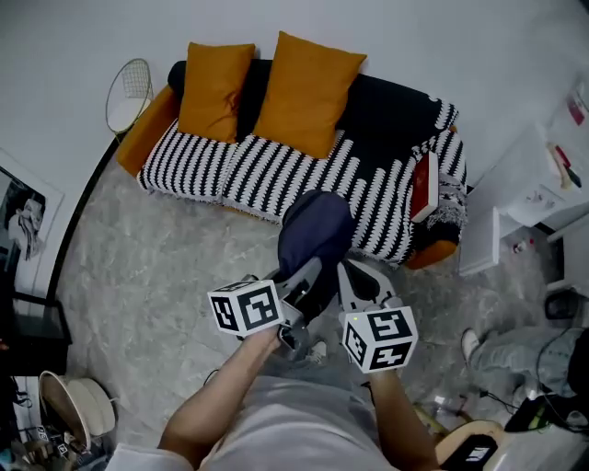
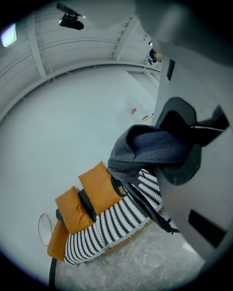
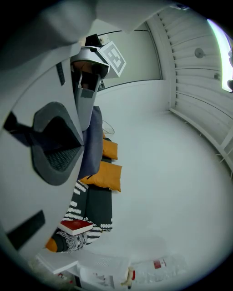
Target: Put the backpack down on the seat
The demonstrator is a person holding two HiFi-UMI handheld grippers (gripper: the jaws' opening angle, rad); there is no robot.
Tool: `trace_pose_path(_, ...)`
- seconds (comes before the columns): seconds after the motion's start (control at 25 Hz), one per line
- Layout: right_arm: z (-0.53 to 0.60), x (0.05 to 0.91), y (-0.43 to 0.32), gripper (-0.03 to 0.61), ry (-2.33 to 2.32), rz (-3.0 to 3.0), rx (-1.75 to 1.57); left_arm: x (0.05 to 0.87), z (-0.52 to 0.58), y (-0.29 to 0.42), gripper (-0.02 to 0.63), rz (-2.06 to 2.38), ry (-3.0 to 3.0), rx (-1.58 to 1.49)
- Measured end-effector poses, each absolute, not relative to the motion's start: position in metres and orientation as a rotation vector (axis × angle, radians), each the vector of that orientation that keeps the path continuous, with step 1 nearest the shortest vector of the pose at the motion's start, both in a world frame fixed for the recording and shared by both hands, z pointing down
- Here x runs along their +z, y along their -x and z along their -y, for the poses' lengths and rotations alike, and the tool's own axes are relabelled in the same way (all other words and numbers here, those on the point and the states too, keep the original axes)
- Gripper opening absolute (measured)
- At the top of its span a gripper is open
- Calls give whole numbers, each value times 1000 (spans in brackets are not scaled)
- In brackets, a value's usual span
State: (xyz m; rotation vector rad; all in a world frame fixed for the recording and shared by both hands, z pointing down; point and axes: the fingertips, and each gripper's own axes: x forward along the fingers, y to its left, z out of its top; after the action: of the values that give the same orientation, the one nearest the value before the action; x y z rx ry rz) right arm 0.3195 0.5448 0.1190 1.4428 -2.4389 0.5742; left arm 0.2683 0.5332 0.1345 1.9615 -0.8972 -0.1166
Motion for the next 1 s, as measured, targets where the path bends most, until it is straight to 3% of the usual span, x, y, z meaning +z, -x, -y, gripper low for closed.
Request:
trace_pose_path(0.48, -499, 128, -319, 2, -1381, 2463, 587, 148, -489, -262, 41, 961, -1909, -137)
trace_pose_path(1.0, -411, 151, -241, 2, -1255, 2454, 583, 173, -407, -191, 40, 999, -1866, -173)
